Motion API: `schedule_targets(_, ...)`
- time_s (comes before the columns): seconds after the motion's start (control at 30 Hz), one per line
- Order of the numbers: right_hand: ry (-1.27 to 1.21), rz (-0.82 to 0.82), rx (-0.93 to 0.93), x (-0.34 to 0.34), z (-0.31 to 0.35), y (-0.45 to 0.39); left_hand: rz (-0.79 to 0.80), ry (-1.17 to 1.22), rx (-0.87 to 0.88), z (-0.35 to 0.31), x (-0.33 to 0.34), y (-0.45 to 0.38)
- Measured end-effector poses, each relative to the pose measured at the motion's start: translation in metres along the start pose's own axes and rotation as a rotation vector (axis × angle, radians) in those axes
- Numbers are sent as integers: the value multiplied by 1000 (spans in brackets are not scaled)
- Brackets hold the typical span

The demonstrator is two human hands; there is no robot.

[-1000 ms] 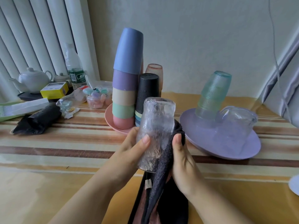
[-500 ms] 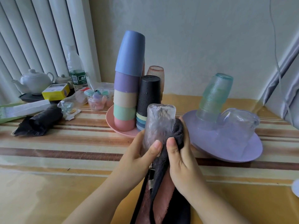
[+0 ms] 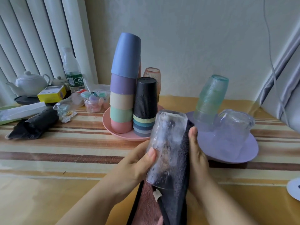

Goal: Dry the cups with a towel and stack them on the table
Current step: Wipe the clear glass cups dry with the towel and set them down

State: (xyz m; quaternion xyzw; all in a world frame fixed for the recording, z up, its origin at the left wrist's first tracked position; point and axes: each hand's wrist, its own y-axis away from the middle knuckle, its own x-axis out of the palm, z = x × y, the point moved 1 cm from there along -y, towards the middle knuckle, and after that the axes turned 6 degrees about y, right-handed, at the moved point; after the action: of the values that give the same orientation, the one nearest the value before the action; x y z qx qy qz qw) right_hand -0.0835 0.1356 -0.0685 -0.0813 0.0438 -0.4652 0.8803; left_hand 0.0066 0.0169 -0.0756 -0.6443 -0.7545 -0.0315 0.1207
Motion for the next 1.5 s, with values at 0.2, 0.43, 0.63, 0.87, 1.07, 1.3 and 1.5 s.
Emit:
schedule_targets(0.2, 221, 111, -68, 19, -2, 7, -95, -12, 100, -13, -12, -2)
schedule_targets(0.43, 195, 33, -170, 17, -7, 3, -372, -197, 250, -7, -10, -7)
schedule_targets(0.63, 302, 9, -279, 28, -14, 5, -298, -121, 152, -6, 2, -4)
schedule_targets(0.87, 240, -77, -265, 17, -2, 2, -75, -156, 145, -3, -3, -6)
schedule_targets(1.07, 57, -60, -134, -3, 10, -2, 128, -108, 84, -8, -5, -1)
schedule_targets(1.3, 212, 122, -82, 15, 2, 10, -74, -55, 148, -14, -15, 0)
schedule_targets(1.5, 209, 127, -198, 22, -3, 8, -171, -106, 169, -14, -20, -4)
